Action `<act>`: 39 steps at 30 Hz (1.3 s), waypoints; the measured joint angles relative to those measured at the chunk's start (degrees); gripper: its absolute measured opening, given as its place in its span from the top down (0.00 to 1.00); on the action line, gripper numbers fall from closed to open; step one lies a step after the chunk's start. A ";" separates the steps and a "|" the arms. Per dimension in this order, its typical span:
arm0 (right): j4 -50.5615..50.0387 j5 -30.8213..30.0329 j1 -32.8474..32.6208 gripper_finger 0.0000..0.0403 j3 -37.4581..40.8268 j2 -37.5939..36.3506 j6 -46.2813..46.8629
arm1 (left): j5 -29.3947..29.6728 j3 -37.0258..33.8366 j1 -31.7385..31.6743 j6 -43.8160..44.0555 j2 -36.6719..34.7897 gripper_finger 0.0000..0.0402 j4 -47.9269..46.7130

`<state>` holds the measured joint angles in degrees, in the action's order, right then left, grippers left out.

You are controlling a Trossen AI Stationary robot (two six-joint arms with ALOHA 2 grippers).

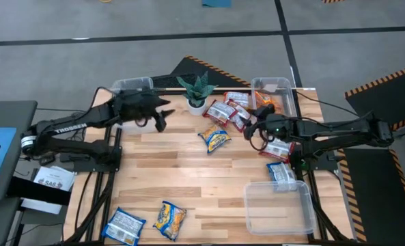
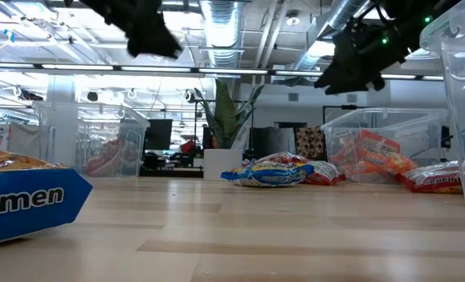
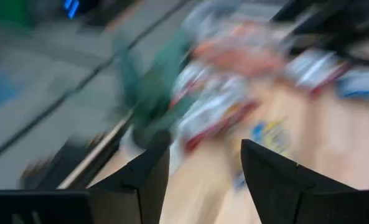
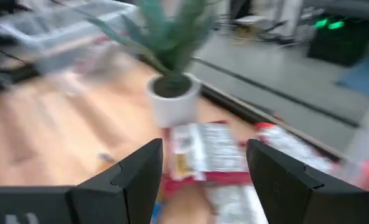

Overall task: Sort Maruchan noodles
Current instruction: Put the red noodle pack in the top left transparent bin

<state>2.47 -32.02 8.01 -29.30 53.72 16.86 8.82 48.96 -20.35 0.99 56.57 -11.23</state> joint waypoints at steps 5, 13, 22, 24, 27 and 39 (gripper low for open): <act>4.02 3.84 0.10 0.37 -0.07 3.99 8.10 | -1.61 -7.47 6.33 -1.80 -0.88 0.53 16.08; 5.61 4.69 1.61 0.37 -6.18 19.06 14.32 | -1.44 -12.65 10.33 0.66 -0.87 0.53 23.98; -11.58 -0.21 2.22 0.37 -22.59 36.01 13.08 | -1.28 -12.65 13.67 0.95 -0.89 0.53 22.12; -14.77 -1.88 2.15 0.37 -24.57 37.37 12.90 | -0.85 -12.65 14.40 0.91 -0.87 0.53 21.94; -16.21 -3.72 1.71 0.37 -25.33 38.11 12.82 | -0.57 -12.65 15.04 0.57 -0.89 0.53 21.99; -15.48 2.21 2.75 0.37 -25.33 40.12 11.73 | 1.46 -12.65 15.18 0.44 -0.89 0.53 23.93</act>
<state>-13.01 -29.82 10.76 -54.63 93.83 28.58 10.28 36.32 -5.17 1.43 55.68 12.70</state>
